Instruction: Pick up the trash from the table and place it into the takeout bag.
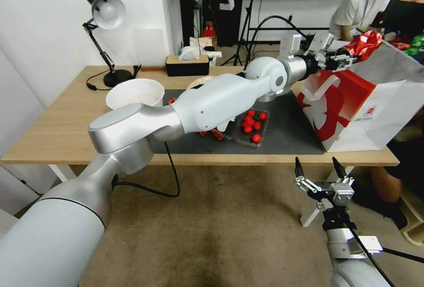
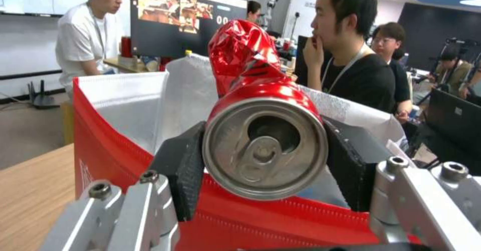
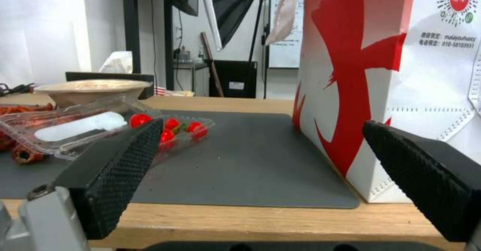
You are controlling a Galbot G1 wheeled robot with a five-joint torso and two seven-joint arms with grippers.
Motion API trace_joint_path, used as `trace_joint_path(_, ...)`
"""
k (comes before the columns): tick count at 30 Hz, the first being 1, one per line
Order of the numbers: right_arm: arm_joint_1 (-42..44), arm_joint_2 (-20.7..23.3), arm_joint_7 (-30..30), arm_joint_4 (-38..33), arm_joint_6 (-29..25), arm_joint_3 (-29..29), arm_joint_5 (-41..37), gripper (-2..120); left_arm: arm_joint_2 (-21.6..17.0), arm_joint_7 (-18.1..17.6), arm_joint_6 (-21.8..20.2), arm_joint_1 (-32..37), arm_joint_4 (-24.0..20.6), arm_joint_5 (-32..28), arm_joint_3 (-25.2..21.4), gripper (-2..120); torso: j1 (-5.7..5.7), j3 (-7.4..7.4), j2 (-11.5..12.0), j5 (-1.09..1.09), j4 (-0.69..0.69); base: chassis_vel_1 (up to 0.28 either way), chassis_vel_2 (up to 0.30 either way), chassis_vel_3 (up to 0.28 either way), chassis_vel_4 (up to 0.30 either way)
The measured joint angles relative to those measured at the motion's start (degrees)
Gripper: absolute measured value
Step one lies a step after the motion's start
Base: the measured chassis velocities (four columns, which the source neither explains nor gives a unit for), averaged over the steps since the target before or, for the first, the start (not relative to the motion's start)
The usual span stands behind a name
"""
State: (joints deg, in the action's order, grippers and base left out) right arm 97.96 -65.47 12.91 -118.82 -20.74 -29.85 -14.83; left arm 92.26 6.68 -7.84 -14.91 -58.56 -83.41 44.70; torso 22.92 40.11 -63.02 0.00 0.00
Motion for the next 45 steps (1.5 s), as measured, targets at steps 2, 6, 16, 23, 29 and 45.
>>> trace_joint_path(2,0.0,0.0,0.0,0.0,0.0,0.0,0.0,100,0.0,0.0,0.0,0.0,-0.3,0.0,0.2,53,0.01,0.00,0.0,0.00,0.01,0.000,0.000,0.000,0.000)
trace_joint_path(6,0.1,0.1,0.0,0.0,0.0,-0.1,0.0,100,0.0,0.1,0.2,0.0,-1.1,0.0,0.4,57,0.00,0.00,0.0,0.00,-0.01,0.000,0.000,0.000,0.000)
trace_joint_path(16,0.1,0.0,0.0,0.0,0.0,-0.1,0.0,100,-0.1,0.0,0.6,-0.3,-2.2,0.2,-0.9,93,0.00,0.00,0.0,0.00,0.00,0.000,0.000,0.000,0.000)
trace_joint_path(23,0.4,0.1,0.0,-0.5,0.0,-0.4,0.0,100,-0.1,-2.5,1.6,1.7,-4.3,2.5,-6.6,100,0.00,0.00,0.0,0.00,0.01,0.000,0.000,0.000,0.000)
trace_joint_path(29,0.5,-0.2,0.2,-0.8,0.1,-0.5,-0.2,100,-1.3,-5.8,2.0,6.3,-13.4,3.4,-11.5,100,-0.01,-0.01,0.0,0.00,-0.07,0.000,0.000,0.000,0.000)
trace_joint_path(45,4.6,-3.2,0.0,-2.4,0.3,-3.3,1.8,100,-20.2,-8.0,-0.1,19.8,-33.4,6.8,-19.7,100,0.00,0.00,0.0,-0.03,0.02,0.000,0.000,0.000,0.000)
